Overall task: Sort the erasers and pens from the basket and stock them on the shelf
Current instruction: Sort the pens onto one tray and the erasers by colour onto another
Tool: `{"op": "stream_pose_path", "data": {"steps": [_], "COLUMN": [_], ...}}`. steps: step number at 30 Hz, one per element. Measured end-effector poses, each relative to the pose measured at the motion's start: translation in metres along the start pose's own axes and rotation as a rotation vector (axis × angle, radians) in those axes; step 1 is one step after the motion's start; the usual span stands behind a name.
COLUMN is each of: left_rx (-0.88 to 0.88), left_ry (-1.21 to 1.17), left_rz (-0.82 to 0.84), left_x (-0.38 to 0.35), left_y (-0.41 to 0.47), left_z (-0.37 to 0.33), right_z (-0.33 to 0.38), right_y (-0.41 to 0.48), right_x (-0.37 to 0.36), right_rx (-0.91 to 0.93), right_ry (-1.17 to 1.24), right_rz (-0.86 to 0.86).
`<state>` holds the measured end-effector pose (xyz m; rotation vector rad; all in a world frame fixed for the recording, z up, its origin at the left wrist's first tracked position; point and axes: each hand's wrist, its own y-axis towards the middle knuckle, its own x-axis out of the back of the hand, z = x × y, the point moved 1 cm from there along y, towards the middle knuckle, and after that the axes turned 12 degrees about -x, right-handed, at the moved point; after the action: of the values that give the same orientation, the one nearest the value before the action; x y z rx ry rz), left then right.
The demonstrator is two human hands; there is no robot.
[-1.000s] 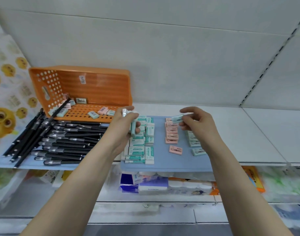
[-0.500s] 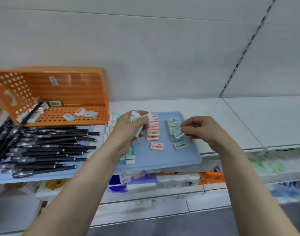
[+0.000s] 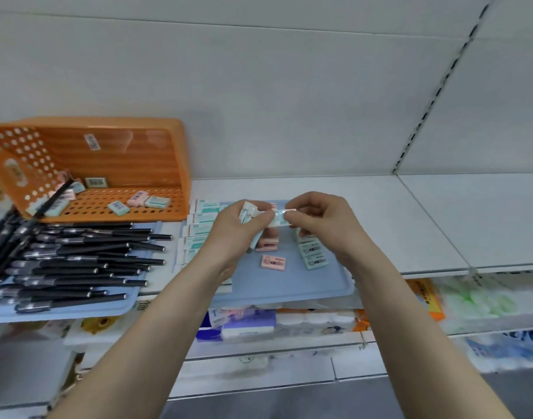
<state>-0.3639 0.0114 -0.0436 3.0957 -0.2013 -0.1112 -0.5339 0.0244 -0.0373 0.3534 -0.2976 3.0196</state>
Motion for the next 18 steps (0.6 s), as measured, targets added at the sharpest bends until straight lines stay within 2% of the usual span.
{"op": "stream_pose_path", "data": {"steps": [3,7,11,15,18], "left_rx": [0.004,0.053,0.038,0.04,0.051], "left_ry": [-0.004,-0.247,-0.233,-0.232,-0.25], "left_rz": [-0.13,-0.281,-0.278,-0.225,-0.194], "left_x": [0.024,0.071,0.095,0.106,0.109], "left_y": [0.005,0.008,-0.001,-0.007,-0.01], "left_z": [-0.007,-0.02,-0.023,-0.016,-0.013], "right_z": [0.001,0.002,0.011,0.015,0.014], "right_y": [0.007,0.016,0.021,0.016,0.012], "right_x": [-0.001,-0.012,-0.037,-0.061,-0.08], "right_rx": [0.03,0.011,0.01,-0.035,0.025], "right_ry": [-0.01,-0.029,-0.039,-0.275,-0.486], "right_rz": [-0.064,0.015,0.092,0.35,0.32]}}
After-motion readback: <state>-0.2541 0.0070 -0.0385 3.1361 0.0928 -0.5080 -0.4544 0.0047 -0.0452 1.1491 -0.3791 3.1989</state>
